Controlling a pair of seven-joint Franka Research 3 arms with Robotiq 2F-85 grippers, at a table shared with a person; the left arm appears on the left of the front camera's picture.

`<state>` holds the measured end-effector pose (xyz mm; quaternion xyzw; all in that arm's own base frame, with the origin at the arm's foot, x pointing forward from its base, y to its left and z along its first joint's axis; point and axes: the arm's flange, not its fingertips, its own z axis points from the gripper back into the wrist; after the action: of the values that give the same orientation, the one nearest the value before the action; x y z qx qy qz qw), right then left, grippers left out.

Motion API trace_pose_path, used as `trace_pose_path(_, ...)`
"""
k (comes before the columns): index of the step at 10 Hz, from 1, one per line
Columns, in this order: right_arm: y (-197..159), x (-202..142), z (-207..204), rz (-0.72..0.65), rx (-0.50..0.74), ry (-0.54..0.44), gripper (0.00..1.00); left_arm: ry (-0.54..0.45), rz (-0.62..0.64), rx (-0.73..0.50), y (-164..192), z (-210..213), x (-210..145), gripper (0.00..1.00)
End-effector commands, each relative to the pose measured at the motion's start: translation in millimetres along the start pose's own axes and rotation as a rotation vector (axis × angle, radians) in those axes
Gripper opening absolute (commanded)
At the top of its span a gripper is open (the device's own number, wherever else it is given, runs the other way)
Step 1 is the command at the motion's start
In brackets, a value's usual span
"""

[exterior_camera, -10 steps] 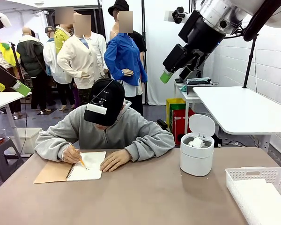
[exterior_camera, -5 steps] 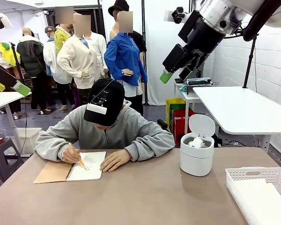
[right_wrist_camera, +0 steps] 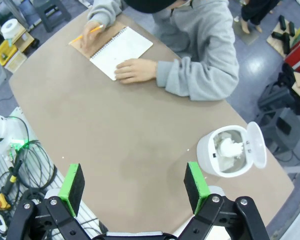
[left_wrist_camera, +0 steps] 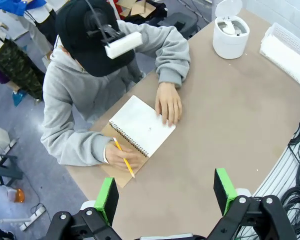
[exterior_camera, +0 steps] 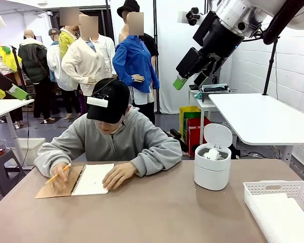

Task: Sort the paper based on its condition.
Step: If a person hands you a paper, place it in the Organizing basket , and if it's crumpled, put it in the Trash can.

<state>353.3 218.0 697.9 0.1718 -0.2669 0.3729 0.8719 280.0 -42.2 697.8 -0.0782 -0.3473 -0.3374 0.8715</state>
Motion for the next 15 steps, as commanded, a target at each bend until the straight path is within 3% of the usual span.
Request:
trace_pose_path(1, -0.2, -0.1, 0.4, 0.0, 0.001, -0.001, 1.0, 0.005, -0.019, 0.012, -3.2, -2.8, 0.2, 1.0)
trace_pose_path(15, -0.2, -0.1, 0.4, 0.0, 0.001, -0.001, 1.0, 0.0, 0.0, 0.0, 0.0, 0.0, 0.0, 1.0)
